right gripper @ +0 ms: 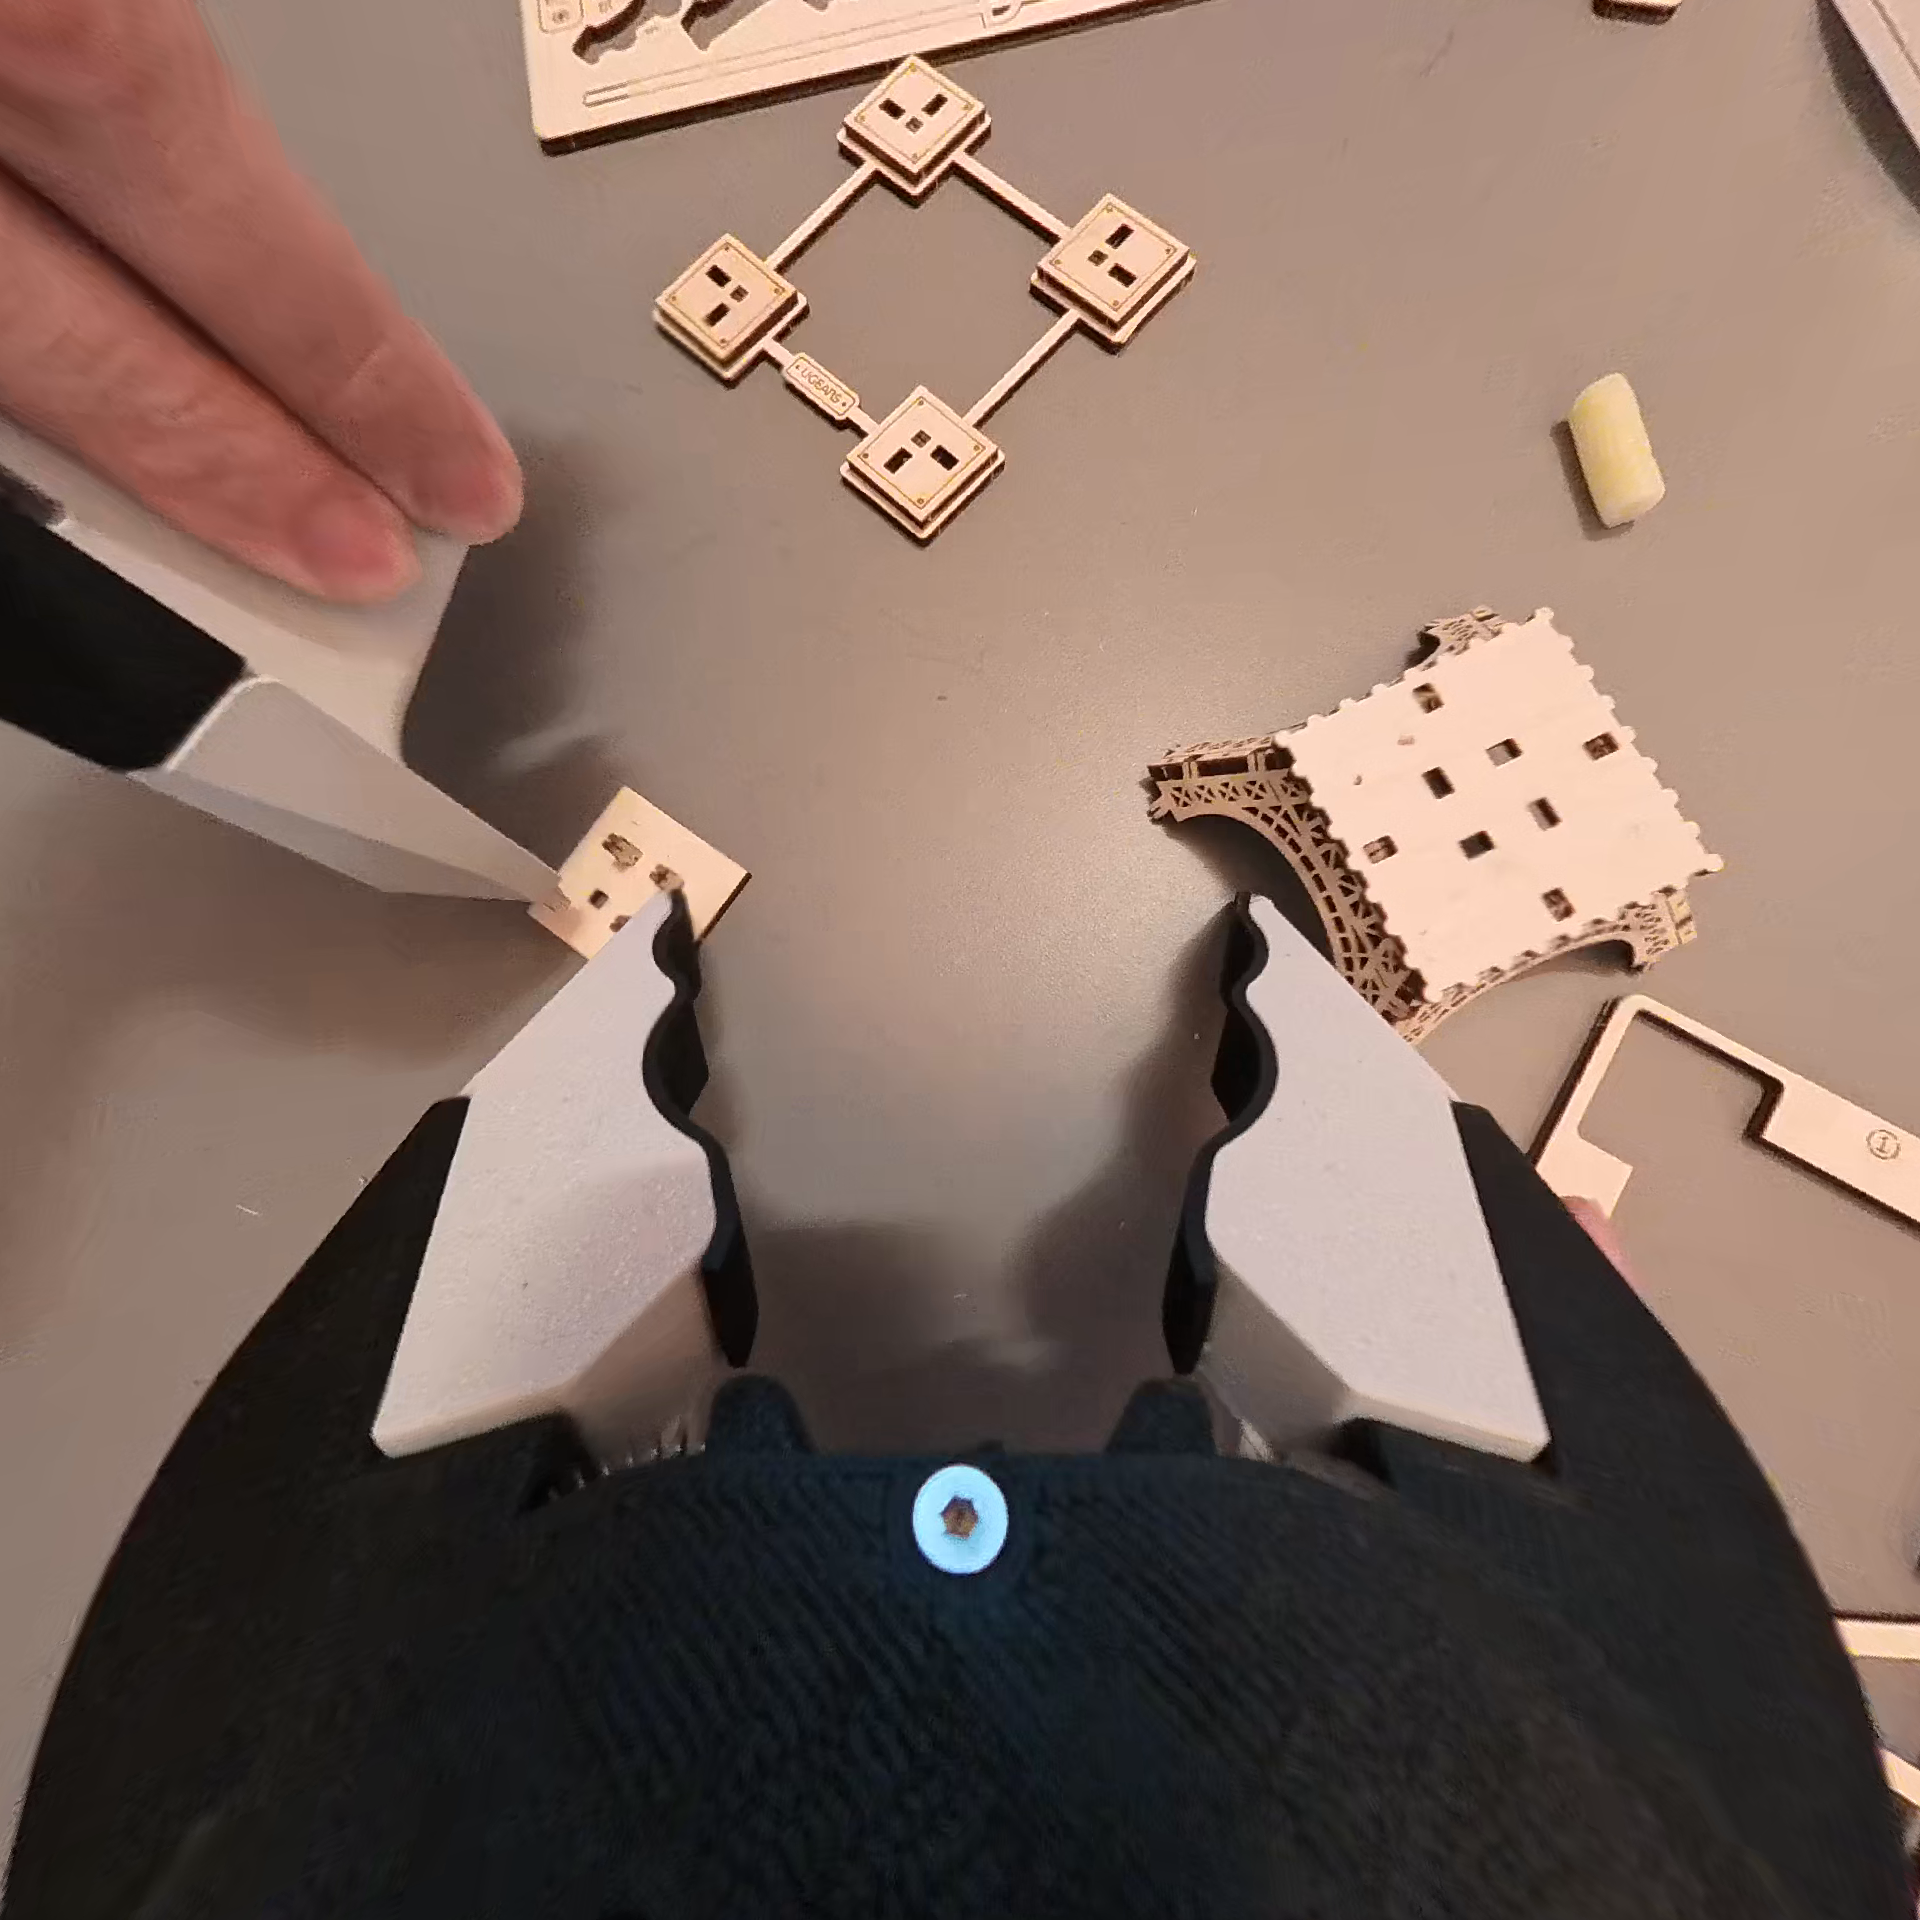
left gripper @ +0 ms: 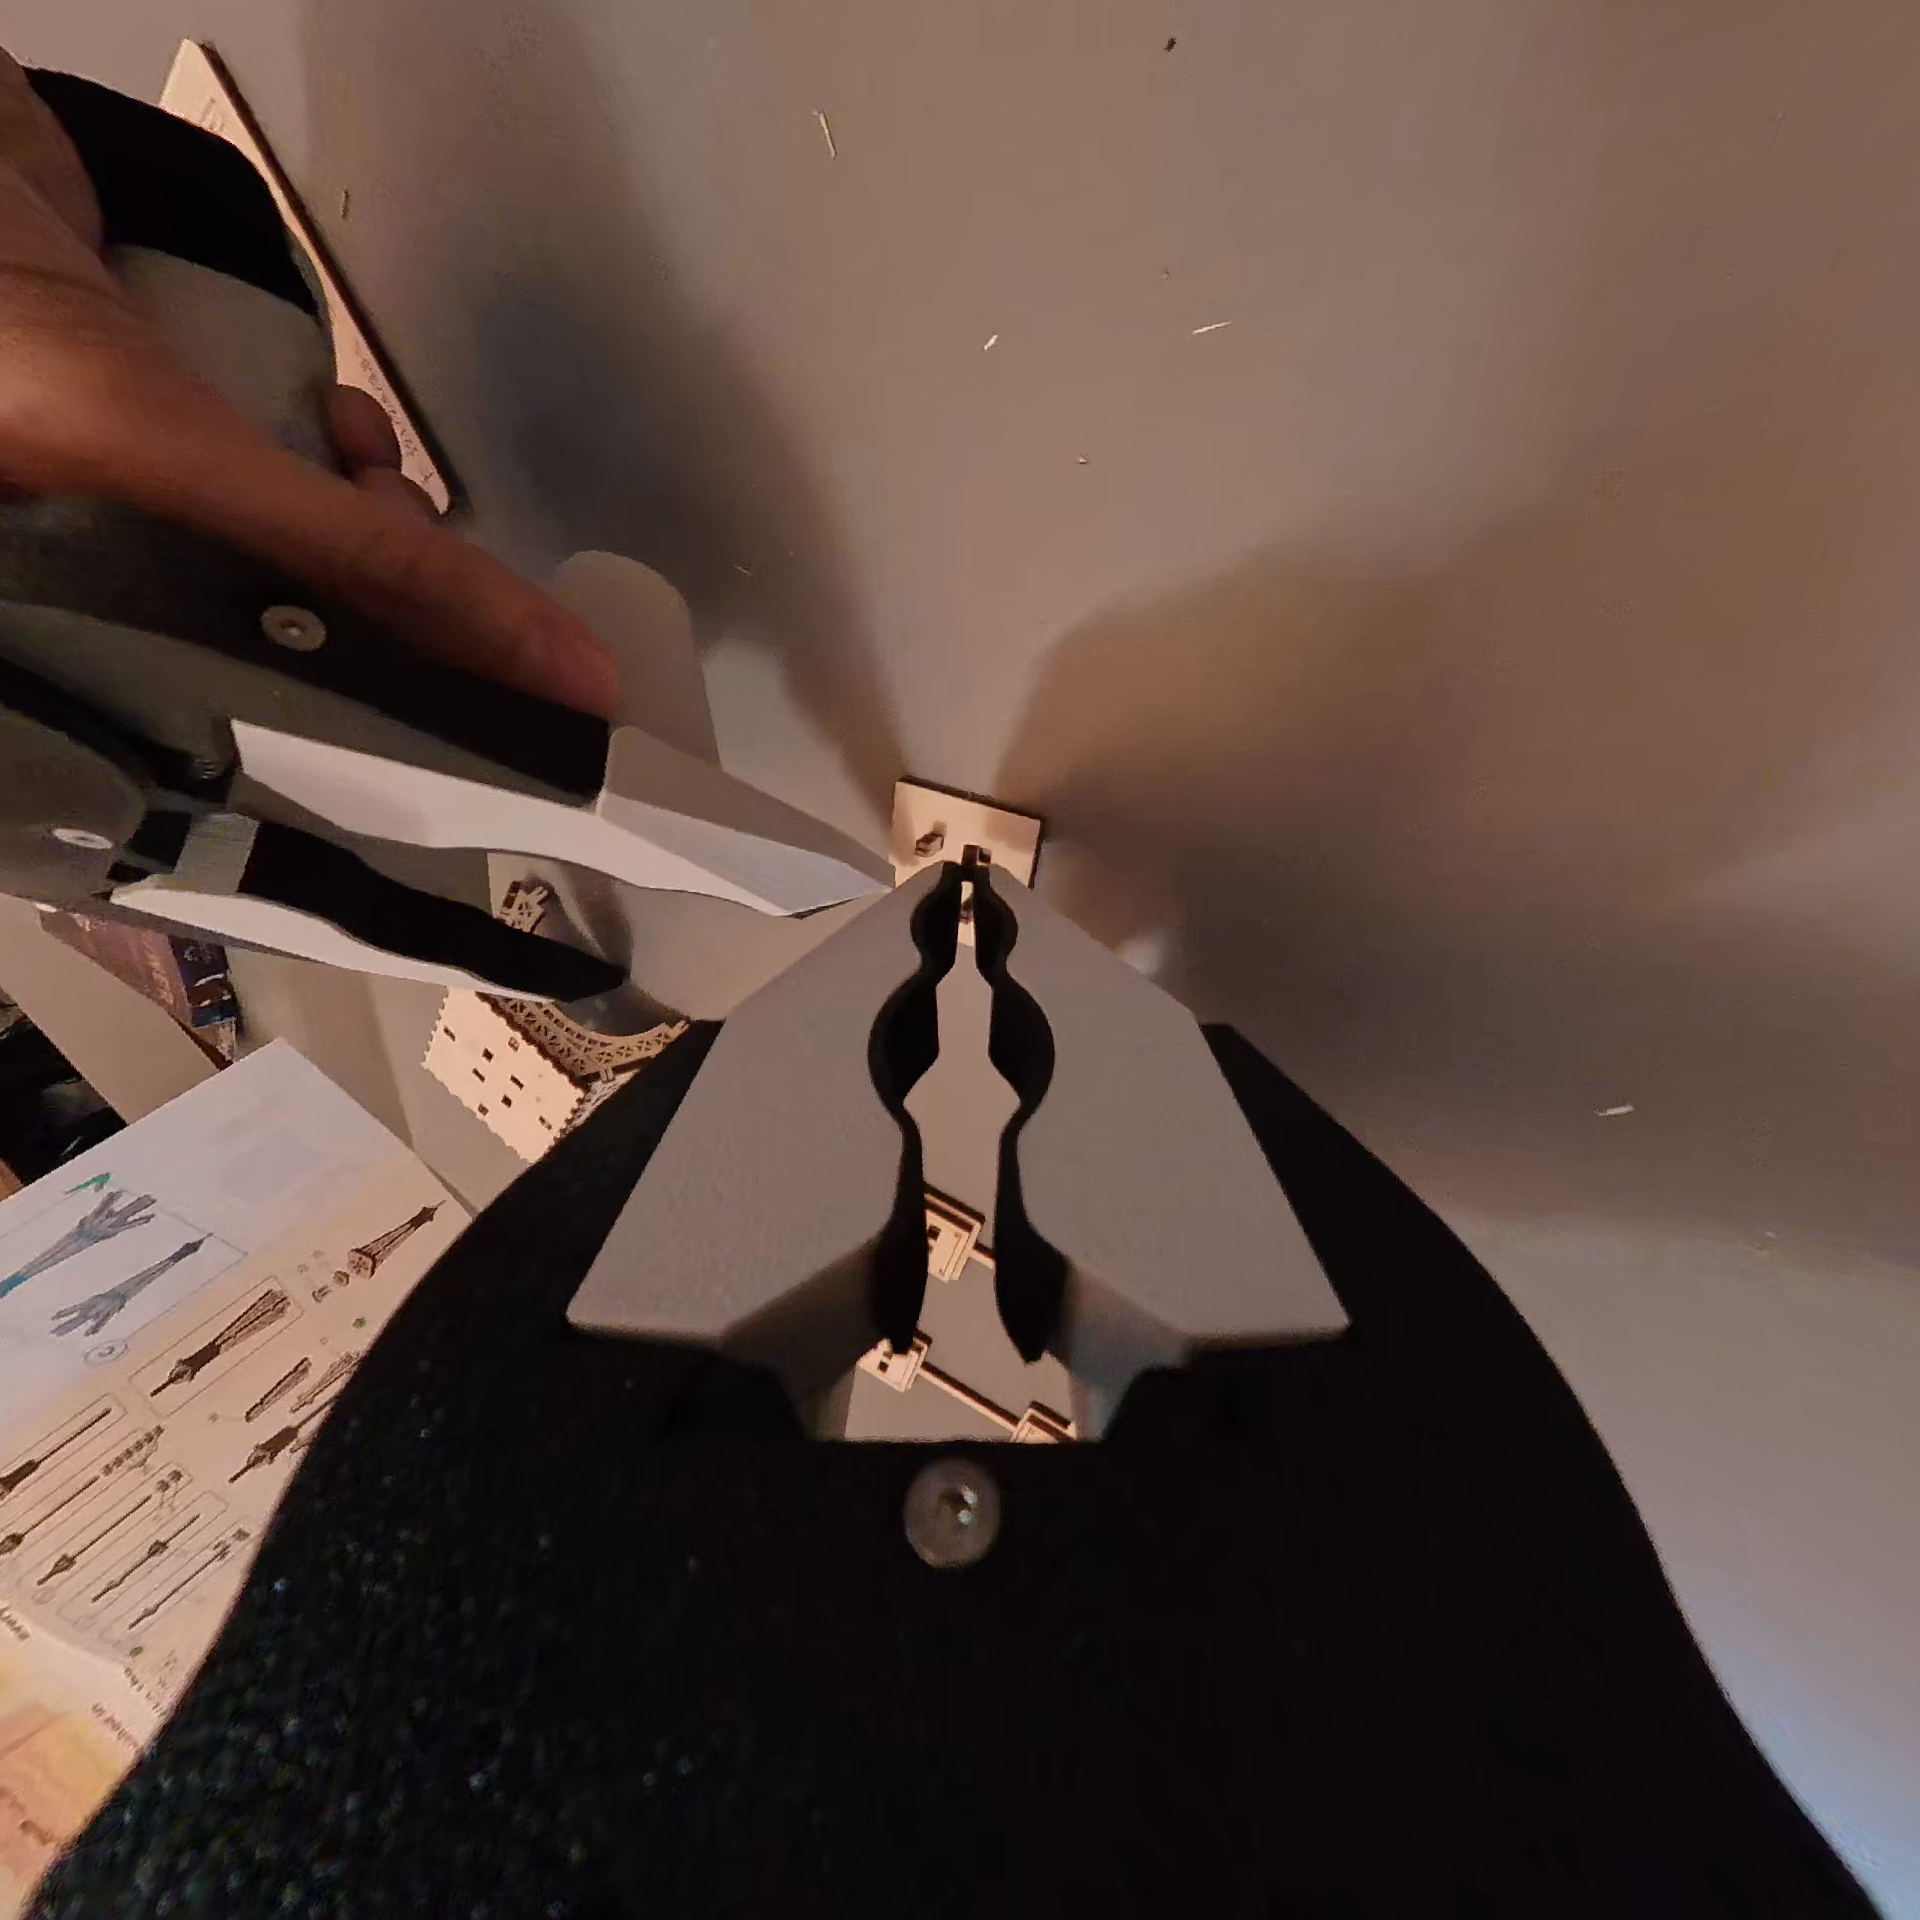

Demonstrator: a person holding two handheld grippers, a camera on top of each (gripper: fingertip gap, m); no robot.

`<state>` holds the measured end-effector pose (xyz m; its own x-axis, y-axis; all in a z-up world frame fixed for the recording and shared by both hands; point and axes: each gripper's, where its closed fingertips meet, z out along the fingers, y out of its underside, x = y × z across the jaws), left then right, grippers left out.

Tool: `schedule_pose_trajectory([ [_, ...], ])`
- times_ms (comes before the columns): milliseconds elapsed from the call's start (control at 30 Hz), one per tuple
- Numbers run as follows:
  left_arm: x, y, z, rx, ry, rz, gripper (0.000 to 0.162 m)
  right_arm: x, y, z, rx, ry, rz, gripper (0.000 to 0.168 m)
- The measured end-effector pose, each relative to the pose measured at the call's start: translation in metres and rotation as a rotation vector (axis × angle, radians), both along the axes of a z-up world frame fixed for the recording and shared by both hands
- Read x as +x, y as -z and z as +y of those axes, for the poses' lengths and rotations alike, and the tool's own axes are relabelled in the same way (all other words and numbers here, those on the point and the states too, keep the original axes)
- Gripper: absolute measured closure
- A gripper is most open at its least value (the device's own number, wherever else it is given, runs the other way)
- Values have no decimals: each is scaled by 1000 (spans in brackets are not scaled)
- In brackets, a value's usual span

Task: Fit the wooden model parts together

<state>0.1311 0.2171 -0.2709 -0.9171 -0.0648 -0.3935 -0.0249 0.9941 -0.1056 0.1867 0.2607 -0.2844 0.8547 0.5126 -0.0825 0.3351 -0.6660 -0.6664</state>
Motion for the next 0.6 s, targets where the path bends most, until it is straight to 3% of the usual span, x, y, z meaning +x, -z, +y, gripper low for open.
schedule_pose_trajectory([
  [600,-4,5,4,122,80,85,162,-3,3,4,116,-10,10,60],
])
